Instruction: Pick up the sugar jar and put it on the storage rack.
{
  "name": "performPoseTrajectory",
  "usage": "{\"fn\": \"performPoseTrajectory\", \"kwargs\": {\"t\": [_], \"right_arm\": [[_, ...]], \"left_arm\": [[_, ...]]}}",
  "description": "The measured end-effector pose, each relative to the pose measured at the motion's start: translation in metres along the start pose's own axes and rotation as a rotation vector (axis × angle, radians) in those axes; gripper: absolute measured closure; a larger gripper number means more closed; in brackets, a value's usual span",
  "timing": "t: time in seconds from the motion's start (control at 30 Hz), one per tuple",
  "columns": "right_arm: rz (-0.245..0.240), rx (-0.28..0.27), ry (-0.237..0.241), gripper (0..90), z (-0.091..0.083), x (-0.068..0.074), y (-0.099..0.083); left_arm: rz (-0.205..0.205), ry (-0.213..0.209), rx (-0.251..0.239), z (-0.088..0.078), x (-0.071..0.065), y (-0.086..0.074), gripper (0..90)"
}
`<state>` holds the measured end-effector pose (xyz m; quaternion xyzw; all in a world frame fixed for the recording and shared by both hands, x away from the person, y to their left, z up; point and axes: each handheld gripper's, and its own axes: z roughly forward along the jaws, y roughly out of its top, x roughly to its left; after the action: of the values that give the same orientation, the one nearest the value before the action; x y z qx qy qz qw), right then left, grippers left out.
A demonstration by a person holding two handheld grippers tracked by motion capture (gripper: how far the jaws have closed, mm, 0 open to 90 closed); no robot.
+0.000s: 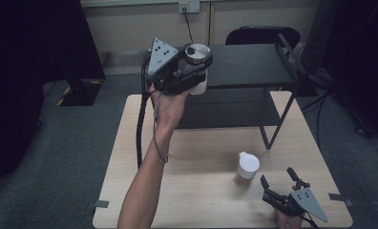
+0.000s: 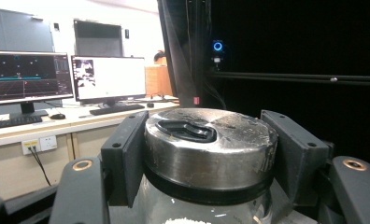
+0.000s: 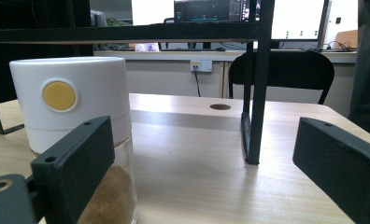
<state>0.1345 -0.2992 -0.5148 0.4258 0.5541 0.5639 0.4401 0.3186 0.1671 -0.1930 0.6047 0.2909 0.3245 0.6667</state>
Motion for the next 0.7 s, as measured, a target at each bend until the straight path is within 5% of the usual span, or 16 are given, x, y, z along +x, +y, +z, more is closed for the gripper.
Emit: {"fn": "performPoseTrajectory", "kwargs": {"t": [0.13, 0.27, 0.7], "right_arm": [[0.000, -0.001, 0.004, 4.0, 0.000, -0.001, 0.000], [0.000, -0.002, 0.006, 4.0, 0.000, -0.001, 0.000], [-0.001, 0.000, 0.005, 4.0, 0.000, -0.001, 0.000]], "left_arm": [[0.024, 0.047, 0.001, 0.016, 0.001, -0.005, 35.3], [-0.008, 0.058, 0.007, 0.025, 0.008, -0.009, 35.2], [-0.065, 0.066, 0.003, 0.026, 0.012, -0.014, 35.1]]}}
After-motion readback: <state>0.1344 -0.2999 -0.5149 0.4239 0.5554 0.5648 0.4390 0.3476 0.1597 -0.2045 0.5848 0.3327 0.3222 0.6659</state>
